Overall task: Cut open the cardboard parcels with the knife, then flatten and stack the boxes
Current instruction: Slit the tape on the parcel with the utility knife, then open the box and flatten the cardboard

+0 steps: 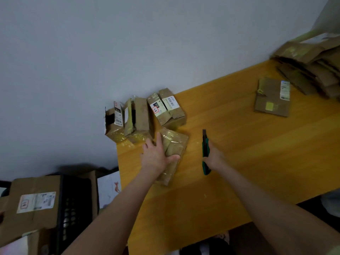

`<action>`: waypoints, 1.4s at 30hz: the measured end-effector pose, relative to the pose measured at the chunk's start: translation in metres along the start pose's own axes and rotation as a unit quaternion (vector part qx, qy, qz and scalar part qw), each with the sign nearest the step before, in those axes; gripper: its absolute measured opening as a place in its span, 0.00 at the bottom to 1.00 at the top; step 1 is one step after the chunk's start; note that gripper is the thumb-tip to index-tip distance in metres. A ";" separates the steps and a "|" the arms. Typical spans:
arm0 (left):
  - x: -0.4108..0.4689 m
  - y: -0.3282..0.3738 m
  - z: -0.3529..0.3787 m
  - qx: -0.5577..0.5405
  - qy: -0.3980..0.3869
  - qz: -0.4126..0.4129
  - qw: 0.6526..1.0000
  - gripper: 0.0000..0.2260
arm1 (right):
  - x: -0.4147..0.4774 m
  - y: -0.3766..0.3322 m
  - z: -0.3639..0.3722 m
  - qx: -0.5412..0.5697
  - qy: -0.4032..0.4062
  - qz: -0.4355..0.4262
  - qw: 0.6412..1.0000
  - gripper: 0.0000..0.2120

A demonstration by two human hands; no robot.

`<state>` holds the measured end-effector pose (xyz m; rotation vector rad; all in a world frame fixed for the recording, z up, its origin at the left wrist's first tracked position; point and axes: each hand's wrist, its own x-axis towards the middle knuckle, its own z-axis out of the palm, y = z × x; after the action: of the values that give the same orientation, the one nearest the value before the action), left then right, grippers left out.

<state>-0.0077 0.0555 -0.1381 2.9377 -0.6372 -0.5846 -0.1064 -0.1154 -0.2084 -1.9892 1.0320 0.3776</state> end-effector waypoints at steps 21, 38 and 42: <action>-0.008 -0.012 0.009 -0.096 -0.002 -0.039 0.995 0.38 | -0.038 -0.073 0.024 -0.055 -0.043 -0.017 0.997 0.18; 0.002 -0.013 -0.033 0.004 -0.096 0.061 0.994 0.13 | -0.040 -0.061 0.023 -0.078 -0.040 -0.026 0.996 0.24; 0.005 -0.022 -0.034 -0.020 -0.121 0.067 0.990 0.10 | -0.040 -0.062 0.022 -0.070 -0.043 -0.029 0.996 0.24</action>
<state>0.0181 0.0732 -0.1114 2.7825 -0.8273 -0.9349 -0.0808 -0.0578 -0.1645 -2.1031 0.9133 0.5125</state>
